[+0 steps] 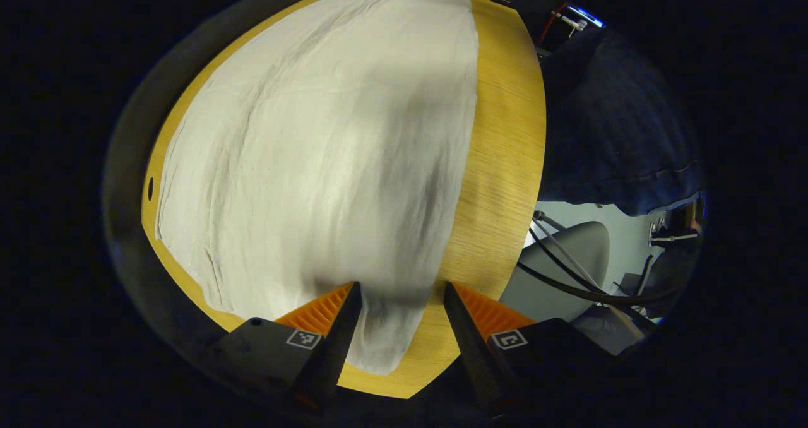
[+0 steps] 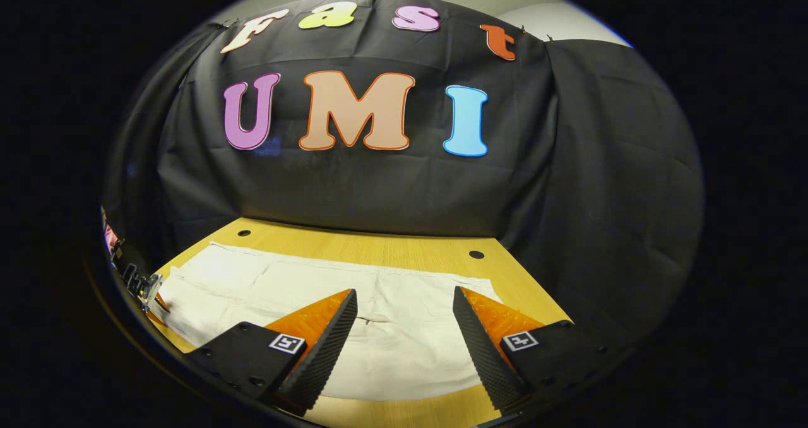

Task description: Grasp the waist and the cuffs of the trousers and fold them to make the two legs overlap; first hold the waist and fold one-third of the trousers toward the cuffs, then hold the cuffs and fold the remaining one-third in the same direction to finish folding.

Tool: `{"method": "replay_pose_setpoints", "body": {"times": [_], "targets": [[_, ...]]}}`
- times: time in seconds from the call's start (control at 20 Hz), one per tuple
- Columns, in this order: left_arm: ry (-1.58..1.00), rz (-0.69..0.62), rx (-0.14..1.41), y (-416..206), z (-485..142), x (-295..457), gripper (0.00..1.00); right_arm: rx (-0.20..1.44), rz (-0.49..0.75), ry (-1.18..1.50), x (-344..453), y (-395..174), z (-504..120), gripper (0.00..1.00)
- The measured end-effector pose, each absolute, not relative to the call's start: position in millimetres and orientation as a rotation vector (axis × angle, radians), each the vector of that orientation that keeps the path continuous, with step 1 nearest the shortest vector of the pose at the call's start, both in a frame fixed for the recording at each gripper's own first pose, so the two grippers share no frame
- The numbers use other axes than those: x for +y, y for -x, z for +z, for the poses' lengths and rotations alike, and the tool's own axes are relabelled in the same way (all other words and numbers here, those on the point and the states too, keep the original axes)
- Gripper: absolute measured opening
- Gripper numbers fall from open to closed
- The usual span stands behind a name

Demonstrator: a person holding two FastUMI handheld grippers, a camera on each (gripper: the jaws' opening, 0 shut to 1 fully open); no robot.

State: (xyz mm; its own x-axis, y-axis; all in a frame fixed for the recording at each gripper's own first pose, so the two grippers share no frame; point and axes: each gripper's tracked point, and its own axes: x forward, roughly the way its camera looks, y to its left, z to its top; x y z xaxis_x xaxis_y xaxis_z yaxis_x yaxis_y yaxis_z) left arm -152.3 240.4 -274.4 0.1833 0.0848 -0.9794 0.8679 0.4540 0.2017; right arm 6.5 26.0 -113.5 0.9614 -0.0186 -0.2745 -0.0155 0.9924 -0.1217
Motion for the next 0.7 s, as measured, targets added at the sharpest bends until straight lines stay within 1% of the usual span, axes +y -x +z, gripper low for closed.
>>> {"method": "replay_pose_setpoints", "body": {"times": [0.05, 0.25, 0.3, 0.35, 0.4, 0.45, 0.5, 0.55, 0.7], "targets": [[-0.990, -0.708, 1.281, 153.6, -273.0, 239.6, 0.81, 0.282, 0.001, 0.129, 26.4, -6.7, -113.6, 0.98], [-1.002, -0.702, 1.289, 143.5, -274.1, 245.6, 0.59, 0.297, 0.022, 0.150, 30.8, -5.9, -114.7, 0.98], [-0.999, -0.695, 1.288, 136.3, -271.9, 249.6, 0.48, 0.301, 0.030, 0.159, 31.8, -5.8, -115.8, 0.98], [-1.002, -0.689, 1.290, 130.1, -270.9, 252.7, 0.43, 0.306, 0.041, 0.166, 32.4, -5.5, -116.9, 0.98], [-1.007, -0.687, 1.284, 125.3, -269.3, 255.1, 0.31, 0.316, 0.052, 0.165, 34.2, -5.1, -119.0, 0.98], [-1.019, -0.682, 1.274, 118.1, -267.8, 258.2, 0.23, 0.325, 0.068, 0.157, 36.2, -3.7, -121.0, 0.98], [-1.008, -0.679, 1.278, 115.7, -265.7, 259.2, 0.05, 0.335, 0.083, 0.148, 36.7, -2.4, -125.0, 0.98], [-1.000, -0.688, 1.277, 111.9, -267.1, 256.4, 0.00, 0.347, 0.094, 0.145, 35.5, -1.3, -127.5, 0.99], [-0.992, -0.694, 1.296, 104.5, -253.6, 249.7, 0.00, 0.379, 0.115, 0.158, 25.1, -0.8, -133.9, 0.99]]}}
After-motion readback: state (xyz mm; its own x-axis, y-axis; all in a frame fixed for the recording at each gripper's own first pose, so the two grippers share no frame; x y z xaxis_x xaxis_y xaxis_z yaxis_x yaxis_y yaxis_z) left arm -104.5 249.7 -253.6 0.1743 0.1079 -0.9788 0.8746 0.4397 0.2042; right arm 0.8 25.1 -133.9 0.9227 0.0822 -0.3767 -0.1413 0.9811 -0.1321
